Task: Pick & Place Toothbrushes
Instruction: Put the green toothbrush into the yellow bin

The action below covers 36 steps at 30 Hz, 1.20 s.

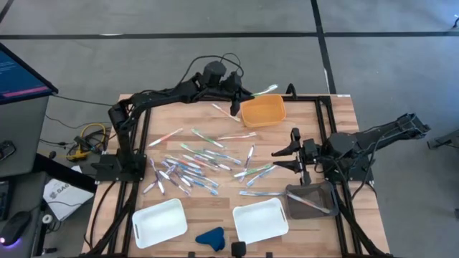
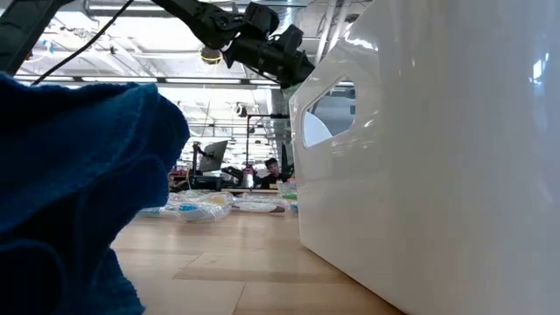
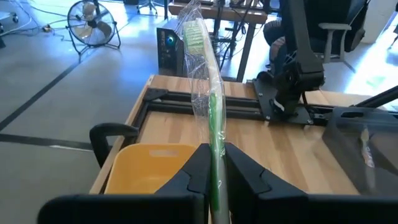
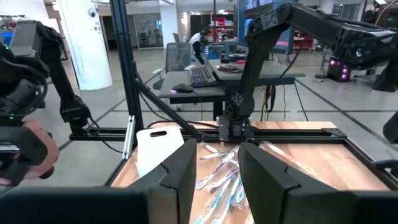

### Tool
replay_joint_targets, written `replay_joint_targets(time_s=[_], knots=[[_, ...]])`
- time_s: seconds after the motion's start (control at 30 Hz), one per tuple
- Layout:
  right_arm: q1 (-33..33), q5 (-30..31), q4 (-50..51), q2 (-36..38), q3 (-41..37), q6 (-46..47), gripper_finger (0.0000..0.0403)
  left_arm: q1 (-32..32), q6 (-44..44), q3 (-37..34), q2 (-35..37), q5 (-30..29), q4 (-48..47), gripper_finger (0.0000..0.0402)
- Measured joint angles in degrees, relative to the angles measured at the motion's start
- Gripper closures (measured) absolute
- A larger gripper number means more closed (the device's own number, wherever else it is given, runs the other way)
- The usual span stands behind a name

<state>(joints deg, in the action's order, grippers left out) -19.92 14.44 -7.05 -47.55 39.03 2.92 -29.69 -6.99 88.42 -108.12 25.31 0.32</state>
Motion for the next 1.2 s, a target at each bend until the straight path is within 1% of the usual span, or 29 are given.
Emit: replay_joint_targets(time_s=[0.3, 0.43, 0.5, 0.63, 0.77, 0.83, 0.9, 1.13, 1.2], knots=[[0.04, 0.00, 0.66, 0.00, 0.00, 0.06, 0.0290, 0.54, -0.10, 0.00, 0.00, -0.01, -1.76, 0.0382], [0.02, 0.00, 0.88, 0.00, 0.00, 0.06, 0.0290, 1.56, 1.22, -0.02, 0.00, -0.25, -1.91, 0.0382], [0.02, 0.00, 1.33, 0.00, 0.00, 0.13, 0.0290, 2.67, 1.59, -0.02, 0.00, -0.38, -0.97, 0.0382], [-0.19, -0.02, 2.63, 0.00, 0.00, 1.52, 0.0290, 5.35, 3.22, -0.25, 0.00, -0.14, 3.79, 0.0382], [-1.98, 0.00, 3.19, -0.02, 0.00, 1.64, 0.0290, 8.02, 6.62, -4.34, 0.44, 0.00, 14.63, 0.0383], [-3.16, -0.01, 3.16, 0.03, 0.00, 1.64, 0.0290, 9.03, 8.51, -7.18, 0.99, 0.00, 22.48, 0.0383], [-4.48, -0.02, 3.24, 0.69, -0.07, 1.64, 0.0290, 9.37, 11.25, -11.61, 2.73, 0.22, 29.33, 0.0383], [-8.65, 0.17, 0.52, 1.51, -0.02, -1.35, 0.0290, 10.18, 24.82, -30.26, 7.34, -0.39, 64.84, 0.0383], [-9.38, 0.17, -1.69, 1.45, -0.02, -3.03, 0.0290, 10.97, 27.67, -34.64, 8.80, -1.19, 72.78, 0.0383]])
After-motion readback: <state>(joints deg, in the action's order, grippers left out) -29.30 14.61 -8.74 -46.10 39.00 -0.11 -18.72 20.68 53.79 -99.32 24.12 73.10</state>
